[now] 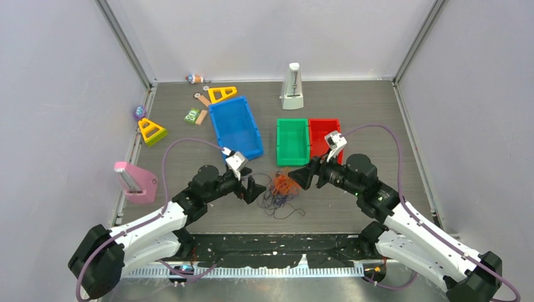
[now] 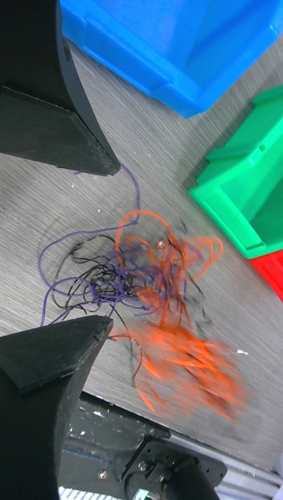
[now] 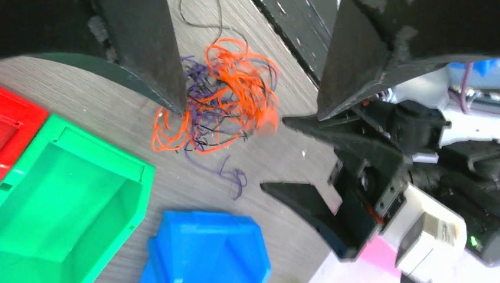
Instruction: Untangle the cables
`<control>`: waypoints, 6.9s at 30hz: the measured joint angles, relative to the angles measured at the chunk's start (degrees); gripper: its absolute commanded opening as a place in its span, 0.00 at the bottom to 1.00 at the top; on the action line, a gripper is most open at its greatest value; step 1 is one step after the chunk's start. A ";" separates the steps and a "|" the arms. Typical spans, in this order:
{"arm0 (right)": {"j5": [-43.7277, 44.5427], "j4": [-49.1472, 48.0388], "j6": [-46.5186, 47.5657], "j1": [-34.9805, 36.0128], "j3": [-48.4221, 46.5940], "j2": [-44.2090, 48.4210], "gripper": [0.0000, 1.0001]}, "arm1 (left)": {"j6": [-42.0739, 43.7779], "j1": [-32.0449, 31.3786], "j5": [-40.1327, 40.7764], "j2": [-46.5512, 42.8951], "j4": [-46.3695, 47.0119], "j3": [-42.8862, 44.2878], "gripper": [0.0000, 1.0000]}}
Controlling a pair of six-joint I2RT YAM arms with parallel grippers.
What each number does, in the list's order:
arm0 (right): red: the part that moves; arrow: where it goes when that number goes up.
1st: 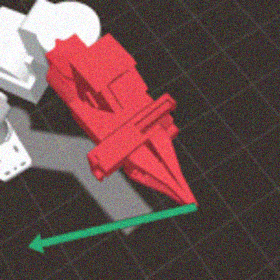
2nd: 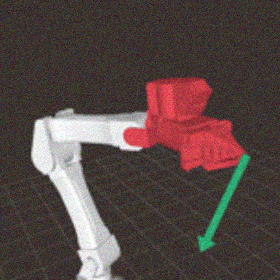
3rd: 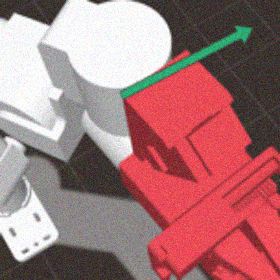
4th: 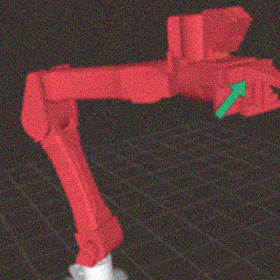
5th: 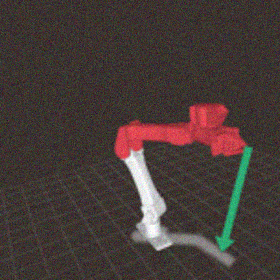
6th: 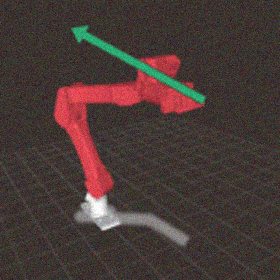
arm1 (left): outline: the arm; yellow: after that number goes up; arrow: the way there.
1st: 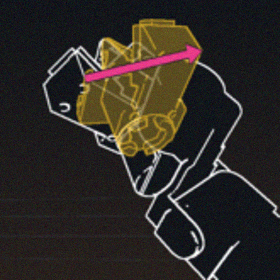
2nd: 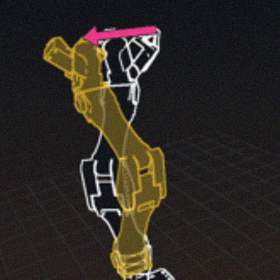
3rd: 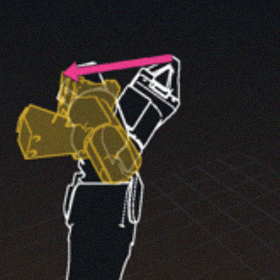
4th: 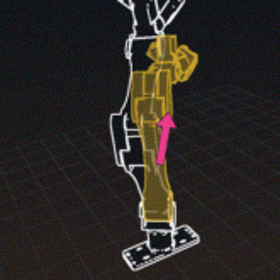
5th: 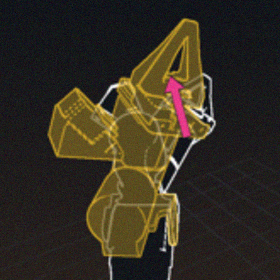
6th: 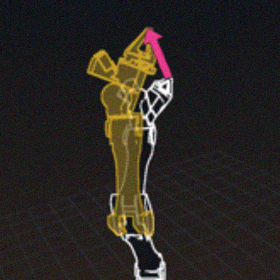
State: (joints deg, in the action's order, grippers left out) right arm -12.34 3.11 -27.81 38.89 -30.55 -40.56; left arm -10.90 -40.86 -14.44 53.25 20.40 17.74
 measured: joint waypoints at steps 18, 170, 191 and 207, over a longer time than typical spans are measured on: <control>11.52 10.08 2.43 -0.07 5.22 -3.63 0.75 | 0.61 -0.76 -1.01 19.26 -9.51 14.21 0.83; 11.26 -25.40 -2.19 14.67 -4.39 -49.22 0.15 | -6.93 1.68 16.57 12.15 -11.37 9.16 0.00; 54.27 25.62 -26.99 10.56 0.83 -12.04 0.05 | -14.49 4.13 50.31 -2.71 -22.08 5.46 0.00; 39.56 12.13 -4.66 9.55 5.90 -0.04 0.99 | -9.62 4.13 37.24 -0.04 -17.22 5.31 0.00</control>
State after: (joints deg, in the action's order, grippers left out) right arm 27.22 15.25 -32.47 48.45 -24.64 -40.60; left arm -20.51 -36.73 22.81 53.21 3.18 23.05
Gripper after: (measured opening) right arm 0.951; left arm 0.009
